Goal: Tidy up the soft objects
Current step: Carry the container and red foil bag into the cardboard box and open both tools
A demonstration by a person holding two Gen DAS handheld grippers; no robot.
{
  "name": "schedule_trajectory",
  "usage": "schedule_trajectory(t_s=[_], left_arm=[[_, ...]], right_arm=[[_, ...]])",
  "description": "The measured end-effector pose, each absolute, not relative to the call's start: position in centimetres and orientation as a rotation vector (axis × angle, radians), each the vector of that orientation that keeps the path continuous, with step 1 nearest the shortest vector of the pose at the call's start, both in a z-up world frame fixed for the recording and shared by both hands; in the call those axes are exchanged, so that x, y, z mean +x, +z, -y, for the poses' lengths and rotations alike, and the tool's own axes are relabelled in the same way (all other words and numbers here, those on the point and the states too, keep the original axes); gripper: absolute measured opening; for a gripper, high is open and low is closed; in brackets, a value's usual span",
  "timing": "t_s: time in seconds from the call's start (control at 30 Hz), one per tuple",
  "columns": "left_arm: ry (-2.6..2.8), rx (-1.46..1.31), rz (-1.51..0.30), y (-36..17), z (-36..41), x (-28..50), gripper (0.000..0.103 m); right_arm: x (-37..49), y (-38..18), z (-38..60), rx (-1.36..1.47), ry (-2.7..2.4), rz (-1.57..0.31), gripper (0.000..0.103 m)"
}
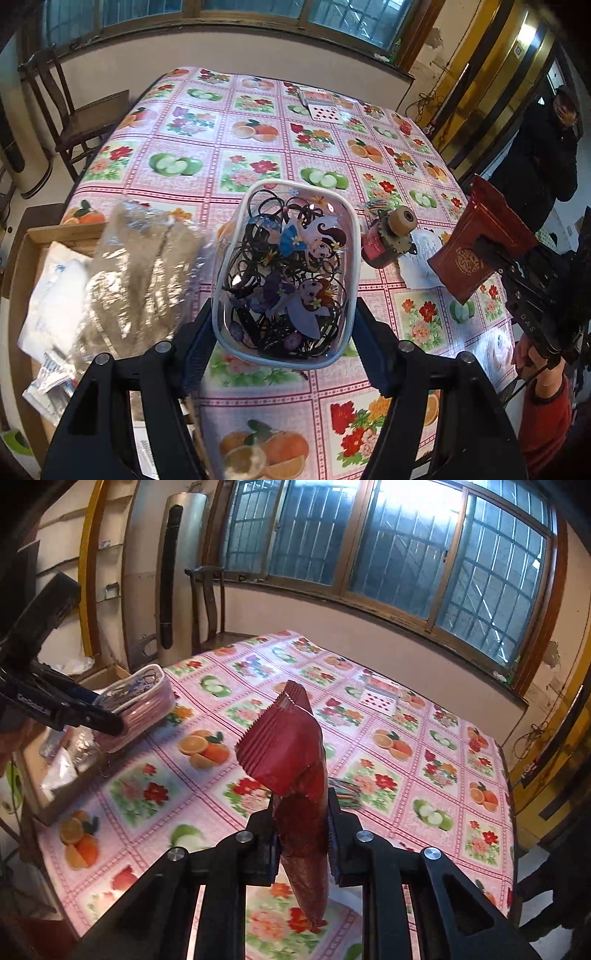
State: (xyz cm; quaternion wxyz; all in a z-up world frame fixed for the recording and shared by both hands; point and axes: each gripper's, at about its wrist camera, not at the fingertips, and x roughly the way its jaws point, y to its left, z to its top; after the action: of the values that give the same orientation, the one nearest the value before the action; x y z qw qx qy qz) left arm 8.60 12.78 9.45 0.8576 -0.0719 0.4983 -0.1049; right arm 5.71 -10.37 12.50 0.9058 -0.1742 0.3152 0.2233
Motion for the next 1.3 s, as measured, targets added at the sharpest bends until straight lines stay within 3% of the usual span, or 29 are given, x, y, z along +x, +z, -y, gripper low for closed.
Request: schedule_trajectory(t_s=[0.33,0.73,1.0,1.07,1.13,1.3], left_arm=[[0.012,-0.145,-1.003,10.6,-23.1,4.2,0.069],[0.181,-0.121,-1.051,7.1,-29.0,3.7,0.069],[0.195,-0.147,-1.087,5.1,-30.0,4.1,0.069],[0.204,-0.154,-1.086,5.0,-30.0,4.2,0.069],[0.216,-0.158,-1.081,5.1,-30.0,4.2,0.07],[0.243,-0.132,-1.06,5.6,-29.3,4.1,0.07]], right_arm=[[2.8,14.6,-4.2,-0.158,0.866,-0.756,0.02],[7.2,6.0,-17.1,0.232,1.179,-1.096,0.021],[7.2,6.1,-19.2,-0.075,0.949,-0.968,0.037],[6.7,6.2,-19.5,-0.149,0.869,-0.925,0.052],[6.6,6.3,-18.8,-0.152,0.837,-0.913,0.06],[6.9,6.9,-17.4,-0.16,0.811,-0.883,0.061]])
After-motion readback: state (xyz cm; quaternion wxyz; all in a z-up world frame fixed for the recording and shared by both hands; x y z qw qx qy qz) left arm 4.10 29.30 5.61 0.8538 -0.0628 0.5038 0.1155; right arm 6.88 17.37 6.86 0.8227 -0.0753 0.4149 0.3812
